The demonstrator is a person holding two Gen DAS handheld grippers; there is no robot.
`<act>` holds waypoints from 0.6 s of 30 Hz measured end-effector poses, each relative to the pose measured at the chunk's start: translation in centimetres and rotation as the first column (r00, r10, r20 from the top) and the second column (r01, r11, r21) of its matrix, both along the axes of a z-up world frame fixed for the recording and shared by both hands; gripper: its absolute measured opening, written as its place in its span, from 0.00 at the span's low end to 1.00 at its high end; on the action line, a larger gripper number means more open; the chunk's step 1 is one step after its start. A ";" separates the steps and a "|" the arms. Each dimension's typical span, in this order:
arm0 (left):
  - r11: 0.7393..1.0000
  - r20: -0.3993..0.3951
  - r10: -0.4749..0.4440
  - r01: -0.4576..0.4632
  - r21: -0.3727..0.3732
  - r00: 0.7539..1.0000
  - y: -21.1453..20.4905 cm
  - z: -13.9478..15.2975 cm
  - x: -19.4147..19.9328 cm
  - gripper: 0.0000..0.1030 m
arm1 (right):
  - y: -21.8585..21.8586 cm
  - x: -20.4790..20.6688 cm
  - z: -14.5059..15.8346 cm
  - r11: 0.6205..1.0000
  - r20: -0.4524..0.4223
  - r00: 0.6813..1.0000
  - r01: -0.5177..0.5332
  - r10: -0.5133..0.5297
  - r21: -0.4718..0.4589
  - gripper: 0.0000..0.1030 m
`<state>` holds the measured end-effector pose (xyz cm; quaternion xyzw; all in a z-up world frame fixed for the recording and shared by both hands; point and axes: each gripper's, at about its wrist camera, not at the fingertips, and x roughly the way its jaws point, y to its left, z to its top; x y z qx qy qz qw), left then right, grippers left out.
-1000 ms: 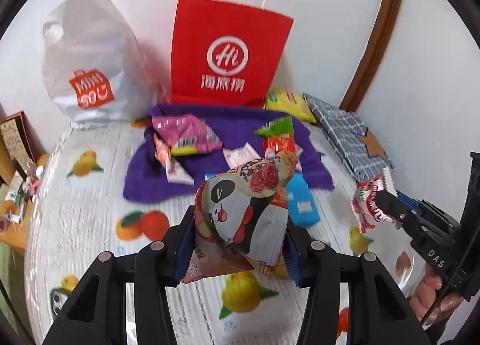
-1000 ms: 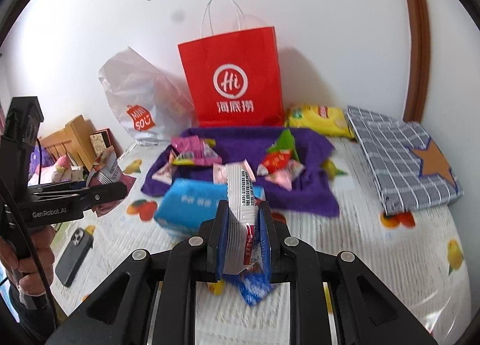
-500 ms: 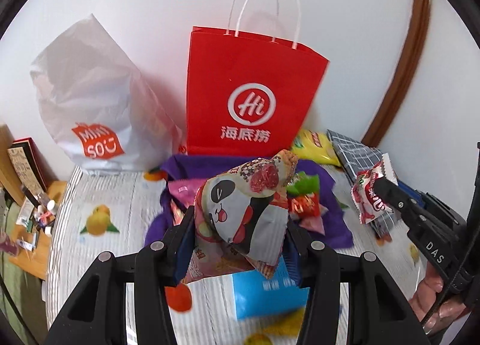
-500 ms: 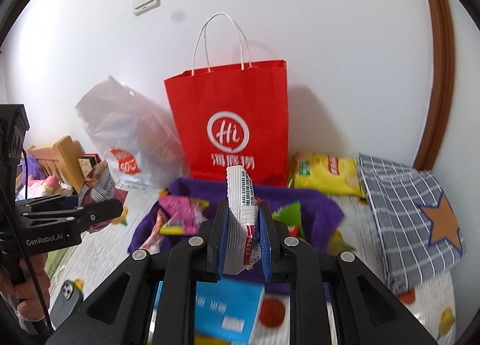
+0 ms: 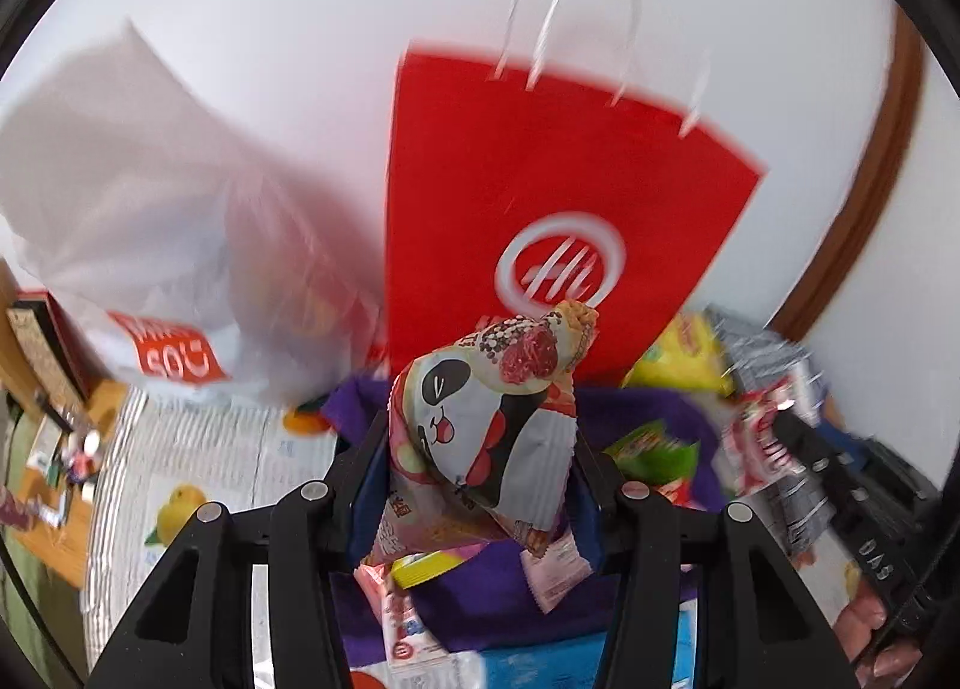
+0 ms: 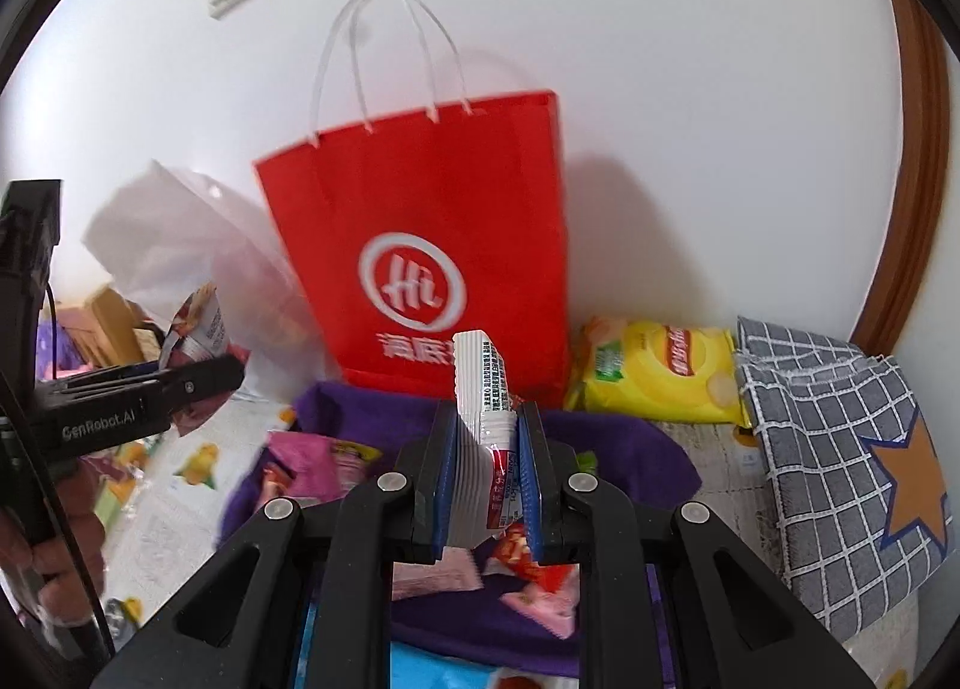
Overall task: Organize snacks
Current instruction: 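Lift and carry the stick snack and panda-print bag over the purple towel with both tools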
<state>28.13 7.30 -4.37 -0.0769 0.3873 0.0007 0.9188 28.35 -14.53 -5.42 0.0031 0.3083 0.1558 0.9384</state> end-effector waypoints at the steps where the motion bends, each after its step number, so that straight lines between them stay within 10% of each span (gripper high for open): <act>1: 1.000 -0.011 0.000 0.000 -0.004 1.000 0.2 -0.4 0.2 0.47 | -0.1 0.5 -0.4 1.000 -0.015 1.000 0.006 -0.006 -0.015 0.18; 18: 0.994 -0.051 0.085 -0.088 -0.065 0.995 3.8 -2.1 0.8 0.47 | 0.6 4.4 -6.6 0.997 -0.208 0.978 -0.019 0.003 -0.073 0.18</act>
